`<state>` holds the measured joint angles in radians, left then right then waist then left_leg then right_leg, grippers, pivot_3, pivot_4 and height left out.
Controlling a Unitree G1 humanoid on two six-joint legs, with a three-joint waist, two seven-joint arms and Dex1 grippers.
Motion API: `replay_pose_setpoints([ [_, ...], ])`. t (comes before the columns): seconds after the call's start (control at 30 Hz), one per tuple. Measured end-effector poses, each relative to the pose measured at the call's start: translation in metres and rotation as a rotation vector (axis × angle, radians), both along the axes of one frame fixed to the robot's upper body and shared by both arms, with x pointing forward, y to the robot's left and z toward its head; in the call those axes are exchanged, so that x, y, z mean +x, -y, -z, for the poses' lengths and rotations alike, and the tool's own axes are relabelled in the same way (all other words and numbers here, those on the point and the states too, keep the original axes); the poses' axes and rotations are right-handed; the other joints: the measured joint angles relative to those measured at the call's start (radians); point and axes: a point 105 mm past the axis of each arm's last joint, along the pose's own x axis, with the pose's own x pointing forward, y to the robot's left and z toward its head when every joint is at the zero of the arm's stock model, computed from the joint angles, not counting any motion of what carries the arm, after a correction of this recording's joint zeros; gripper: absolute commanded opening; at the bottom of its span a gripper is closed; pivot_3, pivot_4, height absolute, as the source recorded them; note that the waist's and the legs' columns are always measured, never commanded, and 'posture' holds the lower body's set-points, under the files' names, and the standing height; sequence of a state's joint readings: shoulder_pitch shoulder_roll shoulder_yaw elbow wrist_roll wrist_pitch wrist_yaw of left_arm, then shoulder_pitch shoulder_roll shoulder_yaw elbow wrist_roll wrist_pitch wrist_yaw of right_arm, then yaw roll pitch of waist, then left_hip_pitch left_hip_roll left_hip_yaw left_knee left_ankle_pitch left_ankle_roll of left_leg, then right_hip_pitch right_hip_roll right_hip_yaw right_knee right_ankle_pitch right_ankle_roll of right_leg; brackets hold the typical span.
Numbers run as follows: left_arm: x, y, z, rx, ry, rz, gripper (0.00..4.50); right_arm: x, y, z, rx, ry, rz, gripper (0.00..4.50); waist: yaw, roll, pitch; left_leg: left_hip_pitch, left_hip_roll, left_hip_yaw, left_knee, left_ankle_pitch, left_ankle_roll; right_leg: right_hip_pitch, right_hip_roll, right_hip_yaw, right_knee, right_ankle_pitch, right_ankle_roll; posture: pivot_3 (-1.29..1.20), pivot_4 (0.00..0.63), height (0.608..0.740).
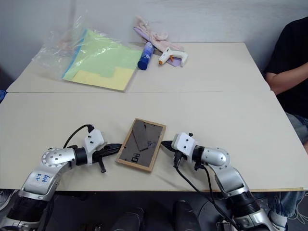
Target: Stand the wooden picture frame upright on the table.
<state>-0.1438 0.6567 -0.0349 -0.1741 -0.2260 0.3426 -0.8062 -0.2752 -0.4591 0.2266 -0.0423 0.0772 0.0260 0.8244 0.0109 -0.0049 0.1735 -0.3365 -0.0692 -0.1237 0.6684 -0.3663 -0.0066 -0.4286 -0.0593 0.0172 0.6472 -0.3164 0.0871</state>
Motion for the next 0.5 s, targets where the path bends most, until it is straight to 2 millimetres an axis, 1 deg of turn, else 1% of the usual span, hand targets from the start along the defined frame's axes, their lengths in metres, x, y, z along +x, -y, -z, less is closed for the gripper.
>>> replay_pose_setpoints([
  [0.17,-0.006,0.010,0.003,-0.037,-0.018,0.000,0.06,0.006,0.004,-0.006,-0.019,0.014,-0.003,0.00,0.002,0.000,0.000,0.000,0.000,0.000,0.000,0.000,0.000,0.000,0.000,0.000,0.000,0.000,0.000,0.00,0.150,0.740],
  [0.27,-0.010,0.013,0.004,-0.065,-0.045,-0.011,0.06,0.008,0.006,-0.004,-0.029,0.005,-0.007,0.00,0.002,0.000,0.000,0.000,0.000,0.000,0.000,0.000,0.000,0.000,0.000,0.000,0.000,0.000,0.000,0.00,0.150,0.740],
  [0.3,-0.013,0.011,0.004,-0.076,-0.067,-0.022,0.45,0.008,0.006,-0.003,-0.034,0.003,-0.013,0.00,0.001,0.000,0.000,0.000,0.000,0.000,0.000,0.000,0.000,0.000,0.000,0.000,0.000,0.000,0.000,0.00,0.150,0.740],
  [0.4,-0.019,-0.006,0.003,-0.104,-0.161,-0.091,1.21,0.008,0.016,-0.004,-0.066,0.002,-0.014,0.00,-0.006,0.000,0.000,0.000,0.001,0.000,-0.001,0.000,0.000,0.000,0.000,0.000,0.000,0.000,0.000,0.00,0.150,0.740],
  [0.47,-0.024,-0.025,-0.001,-0.187,-0.320,-0.172,1.82,0.003,0.028,-0.007,-0.098,-0.003,-0.021,0.00,-0.011,0.000,0.000,0.000,0.001,-0.001,-0.001,0.000,0.000,0.000,0.000,0.000,0.001,0.000,0.000,0.00,0.150,0.740],
  [0.5,-0.028,-0.032,-0.003,-0.216,-0.394,-0.196,2.11,0.000,0.030,-0.006,-0.114,-0.011,-0.032,0.00,-0.013,0.000,0.000,0.000,0.001,-0.001,-0.001,0.000,0.000,0.000,0.001,0.000,0.001,0.000,0.000,0.00,0.150,0.740],
])
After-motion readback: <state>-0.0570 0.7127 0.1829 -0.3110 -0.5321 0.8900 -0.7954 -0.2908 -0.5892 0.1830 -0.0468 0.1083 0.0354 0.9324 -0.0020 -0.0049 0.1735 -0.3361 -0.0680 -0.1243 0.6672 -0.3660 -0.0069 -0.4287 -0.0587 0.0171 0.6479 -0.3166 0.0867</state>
